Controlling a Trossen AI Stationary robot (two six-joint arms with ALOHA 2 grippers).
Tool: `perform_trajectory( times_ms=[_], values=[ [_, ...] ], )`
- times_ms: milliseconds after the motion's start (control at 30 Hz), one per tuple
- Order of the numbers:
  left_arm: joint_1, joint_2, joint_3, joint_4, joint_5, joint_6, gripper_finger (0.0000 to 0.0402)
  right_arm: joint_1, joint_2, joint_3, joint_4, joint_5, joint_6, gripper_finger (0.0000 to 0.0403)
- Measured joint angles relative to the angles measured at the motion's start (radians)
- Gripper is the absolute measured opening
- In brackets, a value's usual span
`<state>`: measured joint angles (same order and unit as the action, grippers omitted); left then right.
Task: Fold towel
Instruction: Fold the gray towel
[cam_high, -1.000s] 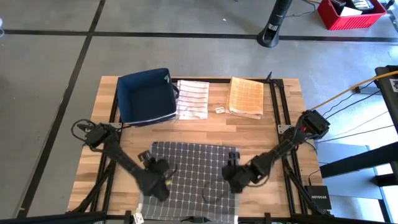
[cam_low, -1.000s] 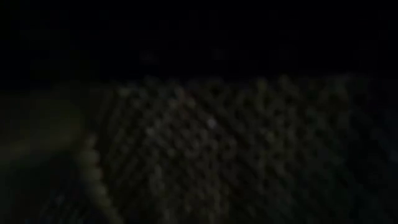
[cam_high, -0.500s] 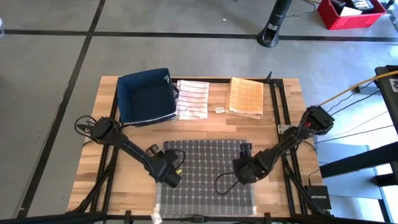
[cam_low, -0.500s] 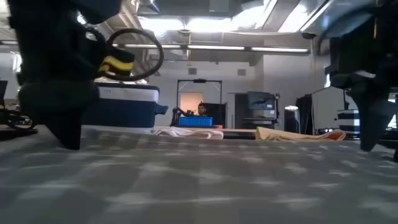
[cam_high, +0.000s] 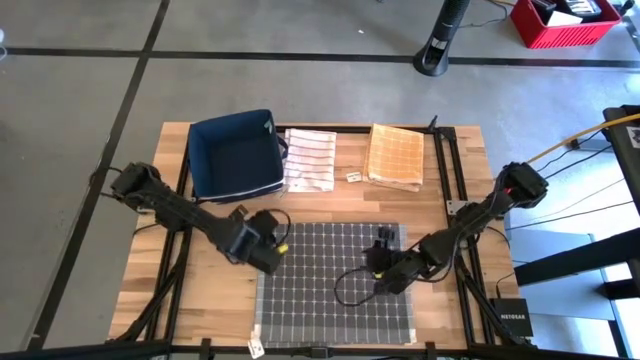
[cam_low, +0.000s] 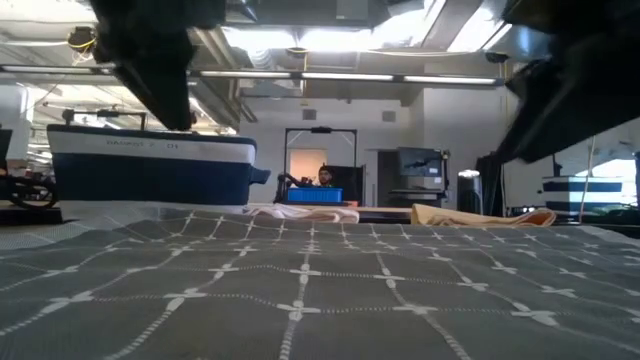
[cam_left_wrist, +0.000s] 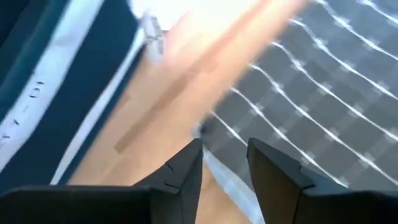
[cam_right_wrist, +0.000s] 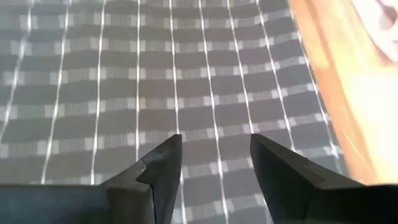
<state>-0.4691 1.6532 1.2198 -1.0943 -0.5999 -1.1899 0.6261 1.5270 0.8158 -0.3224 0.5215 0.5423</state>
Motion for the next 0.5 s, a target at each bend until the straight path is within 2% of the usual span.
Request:
perform_trajectory(
  times_ms=[133, 233, 333, 500],
  values=[
    [0.073, -0.024, -0.109, 0.124, 0.071, 0.054, 0.0109, -0.013, 0.058, -0.081, 0.202, -0.009, 0.009, 0.0193],
    [0.129, -0.022, -0.196, 0.257, 0.165, 0.101, 0.01, -0.02, 0.1, -0.103, 0.21, -0.036, 0.052, 0.0193],
    [0.169, -0.019, -0.258, 0.326, 0.168, 0.09, 0.0093, -0.02, 0.128, -0.111, 0.213, -0.07, 0.06, 0.0193],
    [0.208, -0.02, -0.286, 0.321, 0.159, 0.074, 0.009, -0.02, 0.141, -0.11, 0.217, -0.082, 0.059, 0.0193]
  ],
)
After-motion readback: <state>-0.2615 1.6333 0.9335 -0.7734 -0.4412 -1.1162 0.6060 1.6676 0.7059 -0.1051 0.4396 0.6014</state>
